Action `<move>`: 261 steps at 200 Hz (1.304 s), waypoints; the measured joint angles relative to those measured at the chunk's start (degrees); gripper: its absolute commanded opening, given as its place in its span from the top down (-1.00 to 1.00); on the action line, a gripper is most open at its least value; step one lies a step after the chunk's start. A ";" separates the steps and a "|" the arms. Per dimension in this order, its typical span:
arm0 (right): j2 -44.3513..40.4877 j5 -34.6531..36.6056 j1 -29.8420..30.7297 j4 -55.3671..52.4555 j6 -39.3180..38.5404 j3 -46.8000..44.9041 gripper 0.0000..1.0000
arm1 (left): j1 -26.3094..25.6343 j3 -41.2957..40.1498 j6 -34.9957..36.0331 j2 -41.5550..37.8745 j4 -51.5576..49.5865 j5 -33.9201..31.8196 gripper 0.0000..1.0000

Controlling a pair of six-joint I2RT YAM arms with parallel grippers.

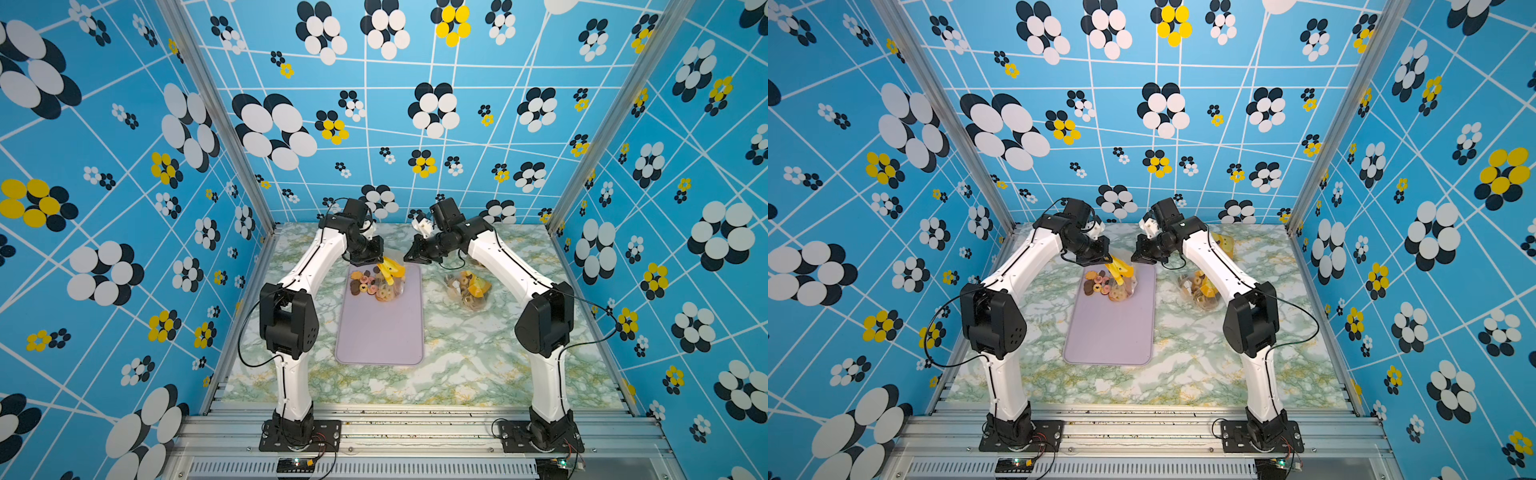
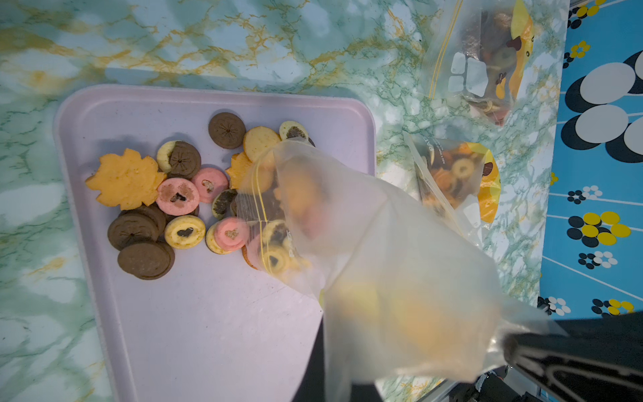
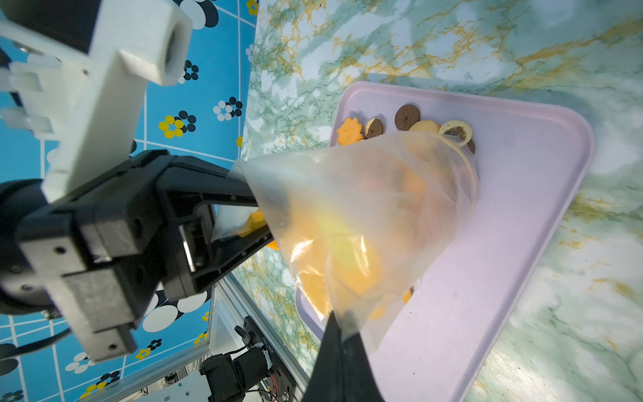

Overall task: Pour cookies out of the ziploc bag
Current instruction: 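Pour the cookies out of the ziploc bag onto the tray.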

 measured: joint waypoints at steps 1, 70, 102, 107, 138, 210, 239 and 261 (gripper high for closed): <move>0.00 0.04 0.00 -0.07 0.00 0.00 1.00 | 0.00 0.00 0.02 0.00 0.00 0.02 1.00; -1.33 1.18 -0.04 -1.25 0.00 0.00 1.00 | -0.11 0.94 0.02 0.00 -0.57 0.87 1.00; -1.73 1.20 -0.13 -1.70 0.00 0.22 1.00 | -0.11 1.27 0.02 0.00 -1.11 1.18 1.00; -1.75 1.20 -0.15 -1.75 0.00 0.22 1.00 | -0.11 1.27 0.00 0.00 -1.16 1.20 1.00; -1.84 1.20 -0.42 -2.05 0.00 0.22 1.00 | -0.24 1.27 0.00 0.00 -1.51 1.38 1.00; -4.94 1.16 -2.54 -2.01 0.00 -0.04 1.00 | -0.90 1.84 -0.39 -0.26 -1.46 3.89 1.00; -5.95 1.14 -2.64 -1.60 0.04 -2.86 0.98 | -1.01 2.03 -0.44 -0.26 -1.51 3.87 1.00; -6.25 1.07 -2.93 -1.36 0.13 -5.53 0.65 | -1.01 2.03 -0.44 -0.31 -1.55 3.89 1.00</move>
